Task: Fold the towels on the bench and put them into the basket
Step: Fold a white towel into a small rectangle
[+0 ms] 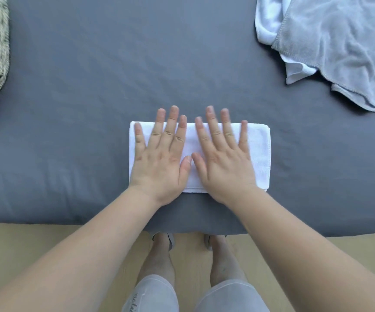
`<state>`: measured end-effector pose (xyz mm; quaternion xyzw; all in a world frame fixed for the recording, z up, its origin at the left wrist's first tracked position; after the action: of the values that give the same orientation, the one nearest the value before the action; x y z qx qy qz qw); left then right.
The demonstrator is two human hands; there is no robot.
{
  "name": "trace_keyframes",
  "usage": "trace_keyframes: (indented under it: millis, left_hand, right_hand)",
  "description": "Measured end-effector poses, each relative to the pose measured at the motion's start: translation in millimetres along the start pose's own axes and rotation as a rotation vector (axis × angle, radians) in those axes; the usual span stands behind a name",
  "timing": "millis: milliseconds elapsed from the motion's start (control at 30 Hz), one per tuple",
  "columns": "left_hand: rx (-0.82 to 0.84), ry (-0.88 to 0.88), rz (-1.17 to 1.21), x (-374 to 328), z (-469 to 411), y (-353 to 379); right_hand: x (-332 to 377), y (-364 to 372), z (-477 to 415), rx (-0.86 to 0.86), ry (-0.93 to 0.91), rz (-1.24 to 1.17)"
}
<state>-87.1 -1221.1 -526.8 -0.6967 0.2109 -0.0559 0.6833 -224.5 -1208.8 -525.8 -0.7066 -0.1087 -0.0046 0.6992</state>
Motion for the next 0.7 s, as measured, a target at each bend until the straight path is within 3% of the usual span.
trace_keyframes:
  millis: [233, 433, 567, 700]
  left_hand:
    - [0.158, 0.032, -0.130, 13, 5, 35]
    - [0.156, -0.010, -0.125, 16, 6, 28]
    - [0.060, -0.197, -0.081, 36, 11, 5]
    - [-0.016, -0.516, 0.003, 61, 27, -16]
  right_hand:
    - [-6, 30, 4, 0.096, 0.034, 0.012]
    - [-58, 21, 17, 0.112, 0.259, 0.088]
    - [-47, 5, 12, 0.090, 0.281, 0.125]
    - [12, 2, 0, 0.035, 0.134, 0.032]
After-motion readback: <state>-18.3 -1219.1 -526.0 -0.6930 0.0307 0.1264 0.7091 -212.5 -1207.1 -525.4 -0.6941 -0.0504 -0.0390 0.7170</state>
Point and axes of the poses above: each hand's wrist, its own z-axis away from the middle knuckle, its own y-axis out of the palm, x = y × z, the point moved 6 cm from there along -z, towards the middle knuckle, and after that the axes turned 14 degrees about -x, right-handed, at the moved point
